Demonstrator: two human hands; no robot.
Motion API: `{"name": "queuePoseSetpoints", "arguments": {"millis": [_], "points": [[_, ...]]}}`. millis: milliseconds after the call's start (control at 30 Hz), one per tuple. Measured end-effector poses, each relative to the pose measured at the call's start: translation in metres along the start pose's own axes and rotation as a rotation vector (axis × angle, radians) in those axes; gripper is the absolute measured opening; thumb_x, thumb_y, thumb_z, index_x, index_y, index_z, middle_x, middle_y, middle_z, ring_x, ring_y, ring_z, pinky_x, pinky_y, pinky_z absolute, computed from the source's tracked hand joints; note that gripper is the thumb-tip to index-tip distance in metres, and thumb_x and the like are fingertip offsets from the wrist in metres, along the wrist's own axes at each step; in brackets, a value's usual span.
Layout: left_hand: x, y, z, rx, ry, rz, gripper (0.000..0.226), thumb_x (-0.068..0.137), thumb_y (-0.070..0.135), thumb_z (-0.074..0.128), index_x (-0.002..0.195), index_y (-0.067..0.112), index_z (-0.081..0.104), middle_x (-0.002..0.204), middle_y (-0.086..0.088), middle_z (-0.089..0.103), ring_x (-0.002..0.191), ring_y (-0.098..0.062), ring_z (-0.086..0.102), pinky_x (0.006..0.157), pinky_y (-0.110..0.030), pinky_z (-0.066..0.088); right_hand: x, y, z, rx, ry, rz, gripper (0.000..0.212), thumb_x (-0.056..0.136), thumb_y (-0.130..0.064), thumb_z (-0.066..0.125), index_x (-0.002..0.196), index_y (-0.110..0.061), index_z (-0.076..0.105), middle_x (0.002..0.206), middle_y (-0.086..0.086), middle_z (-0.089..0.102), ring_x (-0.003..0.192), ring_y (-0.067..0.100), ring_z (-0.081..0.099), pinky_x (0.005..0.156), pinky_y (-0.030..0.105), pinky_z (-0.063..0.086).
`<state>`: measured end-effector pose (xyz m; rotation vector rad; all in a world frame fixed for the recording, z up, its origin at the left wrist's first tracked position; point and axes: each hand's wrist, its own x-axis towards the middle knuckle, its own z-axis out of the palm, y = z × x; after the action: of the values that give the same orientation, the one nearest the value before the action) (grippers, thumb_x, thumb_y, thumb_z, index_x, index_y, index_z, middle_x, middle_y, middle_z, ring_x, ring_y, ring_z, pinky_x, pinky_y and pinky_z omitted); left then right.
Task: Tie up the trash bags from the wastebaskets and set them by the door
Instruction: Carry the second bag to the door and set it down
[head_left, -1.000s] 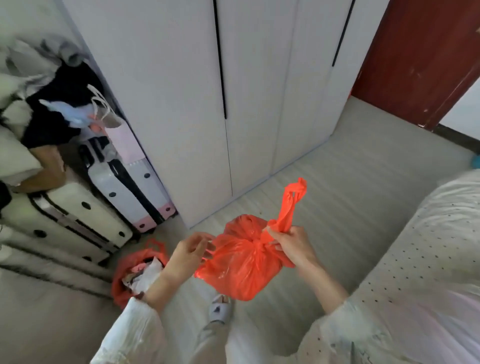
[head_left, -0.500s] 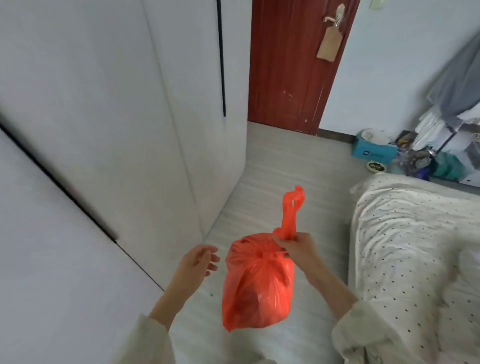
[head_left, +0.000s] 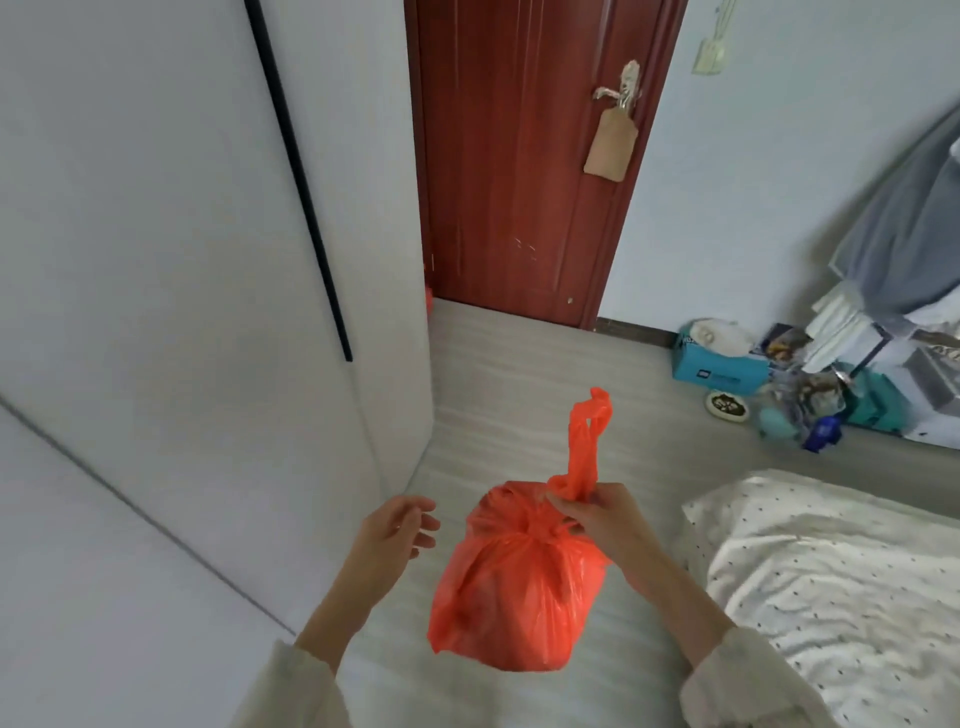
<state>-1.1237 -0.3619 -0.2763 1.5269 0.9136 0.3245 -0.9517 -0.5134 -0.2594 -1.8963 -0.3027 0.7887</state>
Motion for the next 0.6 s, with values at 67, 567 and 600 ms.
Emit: {"name": "queuePoseSetpoints", "arguments": {"millis": [67, 567, 600], "points": [[0.044, 0.014, 0.009, -0.003, 0.007, -0.017, 0.025, 0.094, 0.002, 0.037, 0.089, 0.013, 0.059, 0.078, -0.004, 0.064, 0.068, -0.020, 0.059, 0.064, -0.026, 0.043, 0.049, -0.016, -0.009, 0.009, -0.002, -0.001, 0.032, 0.078, -0.019, 0.070, 0.089, 0.011, 0.067, 0.080, 0.032, 0.065, 0.069, 0.024, 0.051, 0.068, 0.037, 0.040], [0.483, 0.130, 0.104, 0.017, 0.030, -0.090, 0.025, 0.094, 0.001, 0.035, 0.094, 0.005, 0.060, 0.081, -0.009, 0.063, 0.069, -0.017, 0.060, 0.057, -0.013, 0.047, 0.483, -0.161, -0.066, -0.069, 0.025, 0.067, 0.019, 0.075, -0.026, 0.072, 0.066, -0.009, 0.071, 0.060, 0.005, 0.066, 0.060, 0.020, 0.058, 0.071, 0.041, 0.050], [0.504, 0.142, 0.111, 0.029, 0.023, -0.093, 0.025, 0.094, 0.001, 0.035, 0.095, 0.005, 0.060, 0.081, -0.008, 0.063, 0.070, -0.015, 0.060, 0.055, -0.008, 0.046, 0.507, -0.170, -0.072, -0.073, 0.027, 0.075, 0.018, 0.075, -0.024, 0.073, 0.062, -0.011, 0.070, 0.056, 0.003, 0.064, 0.060, 0.021, 0.058, 0.070, 0.042, 0.050]]}}
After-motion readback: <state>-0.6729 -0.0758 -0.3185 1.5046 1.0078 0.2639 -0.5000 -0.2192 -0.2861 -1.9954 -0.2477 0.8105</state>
